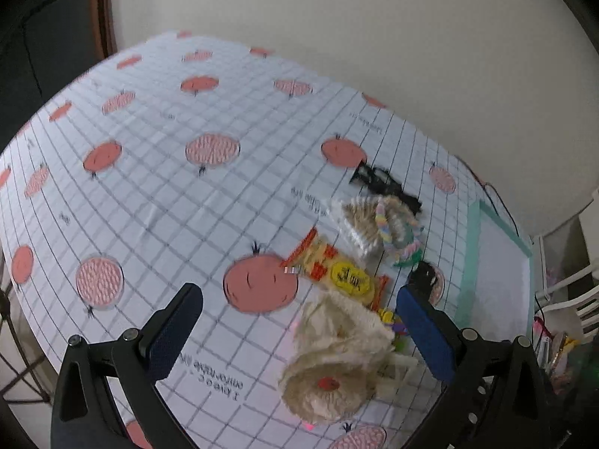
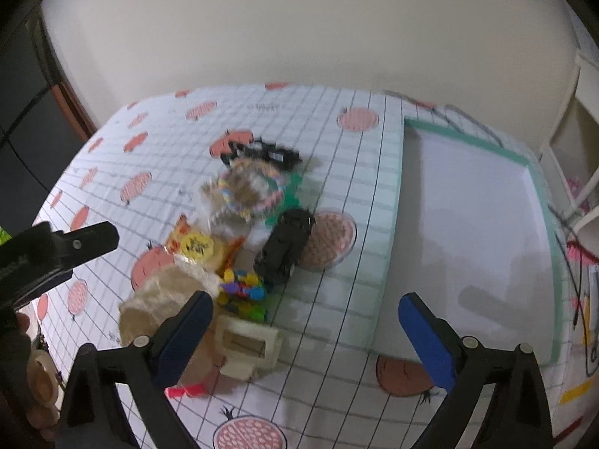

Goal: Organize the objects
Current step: 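Move left tool to the cream lace fabric while right tool approaches the cream plastic piece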

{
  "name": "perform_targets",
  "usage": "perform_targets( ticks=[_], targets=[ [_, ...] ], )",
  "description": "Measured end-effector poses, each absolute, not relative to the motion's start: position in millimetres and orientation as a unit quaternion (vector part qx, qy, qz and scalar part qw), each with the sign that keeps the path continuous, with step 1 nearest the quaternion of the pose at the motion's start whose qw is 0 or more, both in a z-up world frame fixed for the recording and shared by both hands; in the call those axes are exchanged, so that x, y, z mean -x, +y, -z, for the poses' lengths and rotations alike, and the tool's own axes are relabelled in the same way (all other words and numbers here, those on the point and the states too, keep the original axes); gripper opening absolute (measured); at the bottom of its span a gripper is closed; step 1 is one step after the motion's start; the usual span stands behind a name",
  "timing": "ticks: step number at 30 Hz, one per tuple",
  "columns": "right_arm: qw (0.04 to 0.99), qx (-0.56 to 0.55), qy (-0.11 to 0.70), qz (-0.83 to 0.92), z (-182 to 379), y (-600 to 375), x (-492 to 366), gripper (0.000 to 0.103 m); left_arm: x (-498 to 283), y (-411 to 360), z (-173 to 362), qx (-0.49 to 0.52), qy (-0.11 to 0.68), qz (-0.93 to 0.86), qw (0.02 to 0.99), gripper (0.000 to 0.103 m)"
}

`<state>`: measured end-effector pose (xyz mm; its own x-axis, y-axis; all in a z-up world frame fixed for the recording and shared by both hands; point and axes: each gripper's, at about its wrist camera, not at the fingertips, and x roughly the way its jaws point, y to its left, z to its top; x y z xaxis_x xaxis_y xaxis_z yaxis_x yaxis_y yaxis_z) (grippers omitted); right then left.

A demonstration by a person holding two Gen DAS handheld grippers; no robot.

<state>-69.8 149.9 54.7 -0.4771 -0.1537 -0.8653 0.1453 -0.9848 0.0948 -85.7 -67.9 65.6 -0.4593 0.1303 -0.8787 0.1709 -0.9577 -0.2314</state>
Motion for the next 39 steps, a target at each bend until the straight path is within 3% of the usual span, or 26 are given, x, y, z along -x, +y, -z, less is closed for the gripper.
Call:
perform_targets(
  ticks=[15,27,30,34,39],
  targets=[
    [0.141,-0.554,-0.001,0.820,-25,122,62,0.086,69,-63,-37,-0.577,0.146,0.803,-0.025,0.103],
    [0.131,-0.592,0.008,0.795,5,116,71,0.084,79,-53,-17,-0.602,0.129,0.787,-0.037,0.102],
    [0.125,-0.595,0.019,0.794,10,114,73,0.084,82,-47,-12,-0.608,0.121,0.783,-0.045,0.092],
    [0.121,-0.596,0.024,0.793,14,112,74,0.081,84,-44,-6,-0.615,0.120,0.778,-0.050,0.089],
    [0.123,-0.592,0.028,0.796,12,109,73,0.070,84,-43,-4,-0.618,0.120,0.775,-0.055,0.079]
  ],
)
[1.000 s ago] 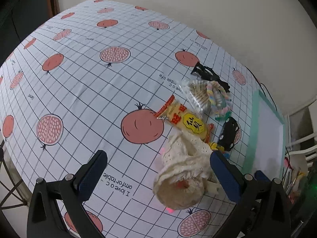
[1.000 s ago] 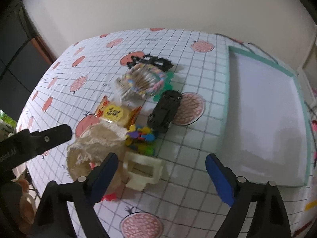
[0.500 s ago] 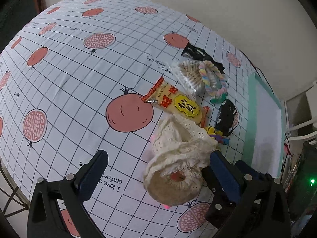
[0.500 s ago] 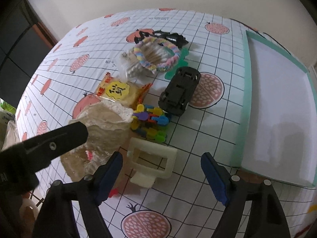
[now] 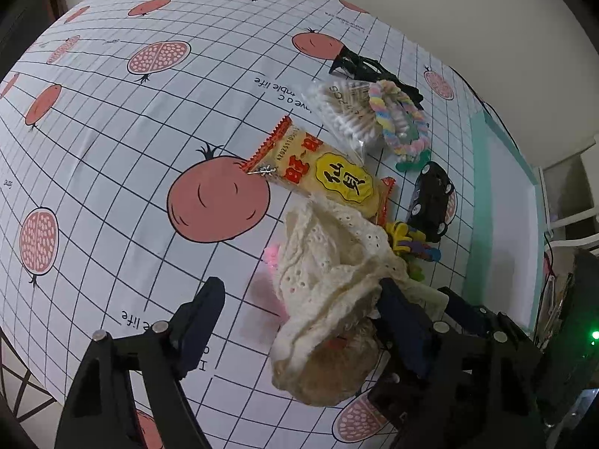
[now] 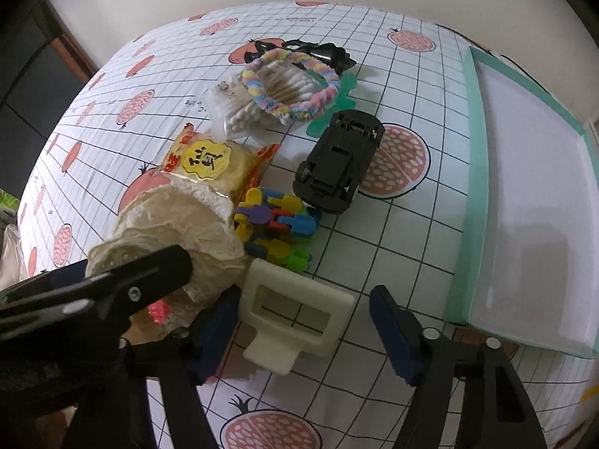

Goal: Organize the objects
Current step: 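Move left tool to the cream lace fabric while right tool approaches the cream plastic piece, then close left tool on the lace fabric while right tool closes on the plastic piece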

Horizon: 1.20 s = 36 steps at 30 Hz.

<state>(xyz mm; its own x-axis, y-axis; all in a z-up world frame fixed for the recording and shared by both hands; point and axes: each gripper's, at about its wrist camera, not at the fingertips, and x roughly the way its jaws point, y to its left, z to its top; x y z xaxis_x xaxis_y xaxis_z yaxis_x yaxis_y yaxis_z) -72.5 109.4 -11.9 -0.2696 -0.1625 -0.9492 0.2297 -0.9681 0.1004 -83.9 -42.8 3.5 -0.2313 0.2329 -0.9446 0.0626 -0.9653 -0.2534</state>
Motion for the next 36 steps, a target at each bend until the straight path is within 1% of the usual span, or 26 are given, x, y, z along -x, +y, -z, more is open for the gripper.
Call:
perform_targets(
  ticks=[2,4,5,6,9,13,16,19,21,23,25,30,36],
  targets=[
    [0.121,-0.590,0.031,0.797,12,109,72,0.065,84,-43,-3,0.619,-0.126,-0.773,0.062,0.070],
    [0.119,-0.590,0.026,0.798,12,111,72,0.063,84,-42,-1,0.620,-0.128,-0.771,0.066,0.067],
    [0.118,-0.589,0.023,0.799,11,112,72,0.061,85,-42,-1,0.620,-0.127,-0.771,0.067,0.063],
    [0.117,-0.589,0.023,0.799,11,113,73,0.061,85,-42,-1,0.620,-0.129,-0.771,0.069,0.059],
    [0.116,-0.589,0.020,0.800,11,115,73,0.061,86,-42,0,0.620,-0.132,-0.770,0.073,0.053],
    [0.109,-0.590,0.018,0.800,11,117,74,0.061,86,-42,1,0.617,-0.128,-0.773,0.070,0.049],
    [0.106,-0.591,0.015,0.800,11,118,75,0.060,82,-44,-2,0.610,-0.134,-0.778,0.066,0.043],
    [0.106,-0.590,0.013,0.800,10,117,75,0.060,79,-49,-5,0.601,-0.140,-0.784,0.063,0.035],
    [0.107,-0.588,0.013,0.802,8,116,76,0.060,80,-52,-8,0.595,-0.145,-0.788,0.063,0.028],
    [0.109,-0.585,0.012,0.804,6,113,78,0.060,81,-53,-10,0.590,-0.149,-0.791,0.062,0.024],
    [0.109,-0.582,0.011,0.805,5,114,77,0.060,81,-55,-13,0.581,-0.158,-0.796,0.065,0.017],
    [0.108,-0.581,0.005,0.807,3,115,81,0.060,84,-54,-25,0.561,-0.165,-0.808,0.066,0.014],
    [0.106,-0.571,-0.004,0.814,-5,127,81,0.060,76,-65,-47,0.514,-0.187,-0.834,0.074,0.014]
  ],
)
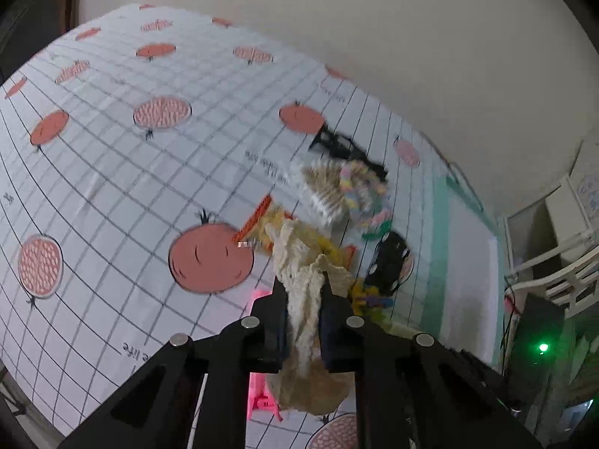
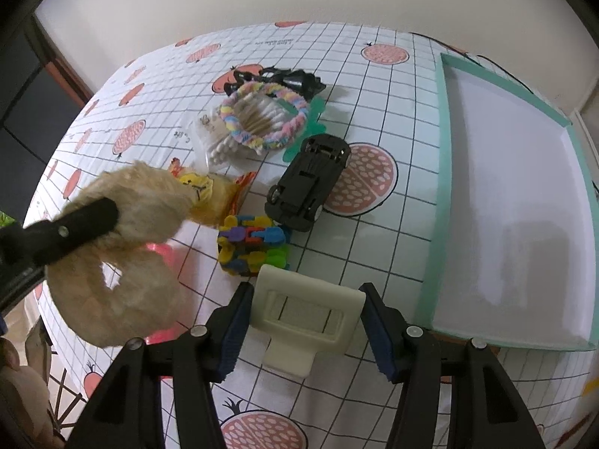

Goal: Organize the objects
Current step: 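Close left tool on the lace fabric while right tool closes on the plastic piece, then lift and carry the lace with left tool while right tool carries the plastic piece over the tray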

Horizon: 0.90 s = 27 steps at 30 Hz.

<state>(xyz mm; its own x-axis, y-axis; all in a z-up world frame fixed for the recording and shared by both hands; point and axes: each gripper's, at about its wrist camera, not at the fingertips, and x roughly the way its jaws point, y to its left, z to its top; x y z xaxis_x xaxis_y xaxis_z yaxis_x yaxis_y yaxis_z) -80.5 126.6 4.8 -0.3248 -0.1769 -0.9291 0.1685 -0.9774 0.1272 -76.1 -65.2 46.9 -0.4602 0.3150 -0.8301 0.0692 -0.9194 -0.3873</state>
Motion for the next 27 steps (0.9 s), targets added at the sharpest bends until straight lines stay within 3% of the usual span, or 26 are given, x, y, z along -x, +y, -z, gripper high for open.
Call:
perform_targets(
  ticks=[27],
  targets=[
    [0.114,-0.502,-0.055,0.855,-50,155,81,0.060,77,-72,-71,0.443,-0.232,-0.864,0.057,0.014]
  ],
)
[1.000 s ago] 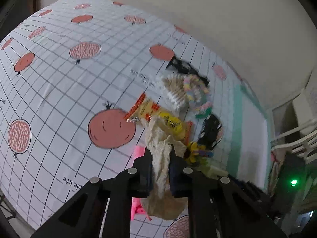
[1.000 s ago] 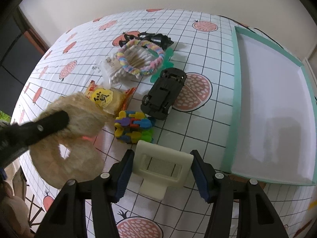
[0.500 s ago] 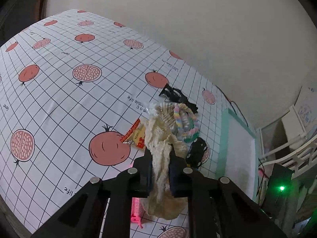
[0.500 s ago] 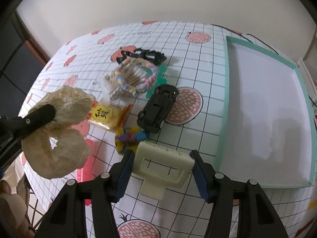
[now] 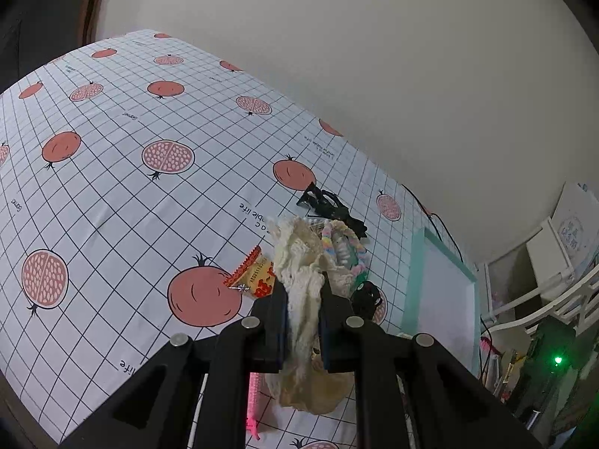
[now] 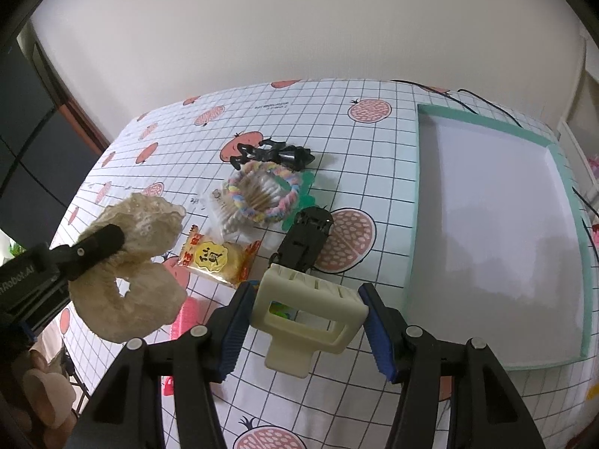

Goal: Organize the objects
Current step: 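Lift and carry the lace with left tool while right tool carries the plastic piece over the tray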

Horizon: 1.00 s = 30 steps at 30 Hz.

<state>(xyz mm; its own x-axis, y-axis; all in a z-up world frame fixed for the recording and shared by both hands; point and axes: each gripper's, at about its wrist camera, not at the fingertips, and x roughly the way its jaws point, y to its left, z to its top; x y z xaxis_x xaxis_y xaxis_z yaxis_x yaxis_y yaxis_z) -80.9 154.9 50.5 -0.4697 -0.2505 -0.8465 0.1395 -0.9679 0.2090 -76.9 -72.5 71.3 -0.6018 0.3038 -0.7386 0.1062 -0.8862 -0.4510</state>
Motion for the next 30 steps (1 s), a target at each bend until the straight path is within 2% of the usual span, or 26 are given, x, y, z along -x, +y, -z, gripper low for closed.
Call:
perform_targets(
  ticks=[8,15,30],
  targets=[
    [0.070,-0.476,-0.065,0.874,-69,189,98,0.060,95,-46,-80,0.444,-0.218,-0.867,0.059,0.014],
    [0.010,-0.453,-0.099,0.886,-82,241,108,0.060,116,11,-95,0.438,-0.184,-0.873,0.107,0.014],
    [-0.090,-0.453,-0.112,0.880,-56,321,114,0.060,137,127,-98,0.435,-0.135,-0.866,0.206,0.014]
  ],
)
